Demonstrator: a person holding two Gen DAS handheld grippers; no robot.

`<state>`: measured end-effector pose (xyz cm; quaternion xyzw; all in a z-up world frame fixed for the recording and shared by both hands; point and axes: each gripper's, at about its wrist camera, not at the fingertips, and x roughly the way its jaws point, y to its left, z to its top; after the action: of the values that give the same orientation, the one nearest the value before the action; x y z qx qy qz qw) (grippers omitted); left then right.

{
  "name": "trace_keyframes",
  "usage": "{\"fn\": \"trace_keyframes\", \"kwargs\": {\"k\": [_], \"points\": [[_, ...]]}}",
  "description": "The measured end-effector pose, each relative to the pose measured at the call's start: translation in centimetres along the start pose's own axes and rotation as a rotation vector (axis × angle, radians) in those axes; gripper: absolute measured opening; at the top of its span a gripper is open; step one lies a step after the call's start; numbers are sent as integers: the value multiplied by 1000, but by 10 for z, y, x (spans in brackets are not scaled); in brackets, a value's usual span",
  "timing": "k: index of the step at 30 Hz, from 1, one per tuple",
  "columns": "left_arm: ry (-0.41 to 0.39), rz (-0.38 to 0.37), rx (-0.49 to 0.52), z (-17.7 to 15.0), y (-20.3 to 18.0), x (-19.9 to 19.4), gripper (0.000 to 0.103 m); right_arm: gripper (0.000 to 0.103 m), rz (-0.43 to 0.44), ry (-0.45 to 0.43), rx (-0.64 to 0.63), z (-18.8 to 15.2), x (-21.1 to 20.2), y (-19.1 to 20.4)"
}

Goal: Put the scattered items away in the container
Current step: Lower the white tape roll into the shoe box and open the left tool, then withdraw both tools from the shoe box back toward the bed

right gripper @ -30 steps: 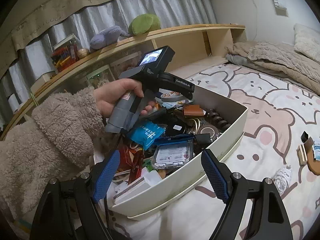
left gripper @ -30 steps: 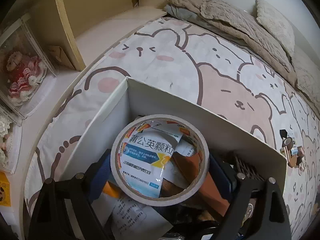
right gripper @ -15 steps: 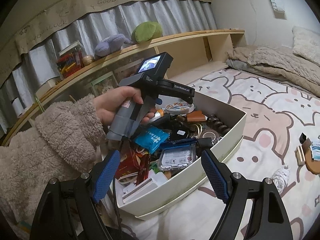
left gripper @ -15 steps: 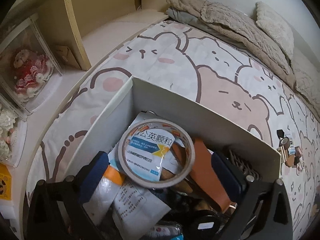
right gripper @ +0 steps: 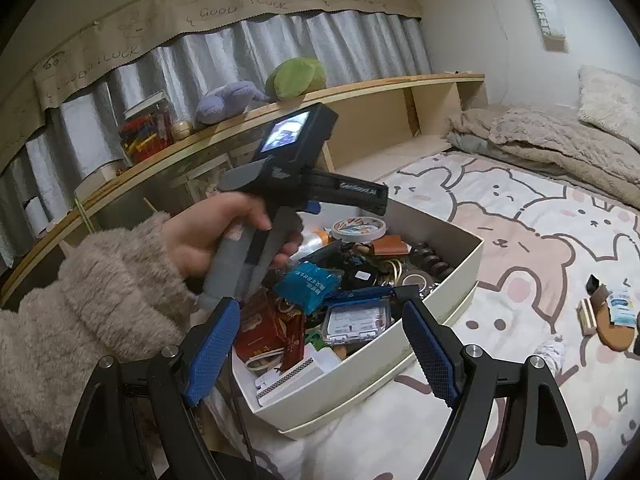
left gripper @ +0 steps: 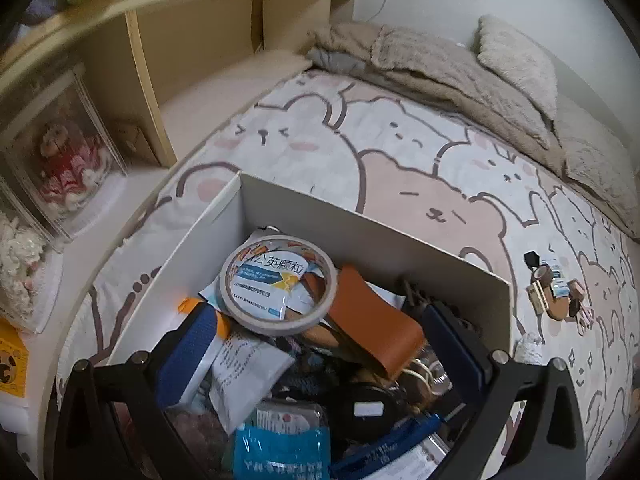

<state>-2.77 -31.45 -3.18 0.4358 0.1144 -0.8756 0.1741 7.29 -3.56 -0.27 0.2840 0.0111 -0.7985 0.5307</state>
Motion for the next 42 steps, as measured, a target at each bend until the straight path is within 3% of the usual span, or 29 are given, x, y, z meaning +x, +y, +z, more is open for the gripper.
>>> {"fn": "trace_keyframes", "kwargs": {"k": [7, 13, 20, 24, 27, 37, 39, 42], "points": [[-67, -12, 1, -20, -5, -27, 103, 83, -35, -16, 6, 1, -12, 3], [-146, -65, -1, -37, -9, -65, 103, 84, -68, -35, 9, 1, -24, 2], [-241, -91, -3, -58, -11, -107, 103, 84, -149, -55, -1, -3, -35, -1], [-284, -91, -8, -73, -10, -127, 103, 92, -160, -65, 15, -4, -40, -5], [-301, -115, -1, -82, -9, -138, 103, 92, -173, -71, 13, -5, -44, -5], [-399, -74, 23, -114, -15, -176, 103, 92, -225, -94, 9, -6, -54, -5], [-405, -63, 34, -119, -18, -180, 103, 103, -237, -103, 7, -7, -57, -6], [-414, -56, 45, -127, -21, -186, 103, 103, -247, -115, 2, -9, -61, -8]]}}
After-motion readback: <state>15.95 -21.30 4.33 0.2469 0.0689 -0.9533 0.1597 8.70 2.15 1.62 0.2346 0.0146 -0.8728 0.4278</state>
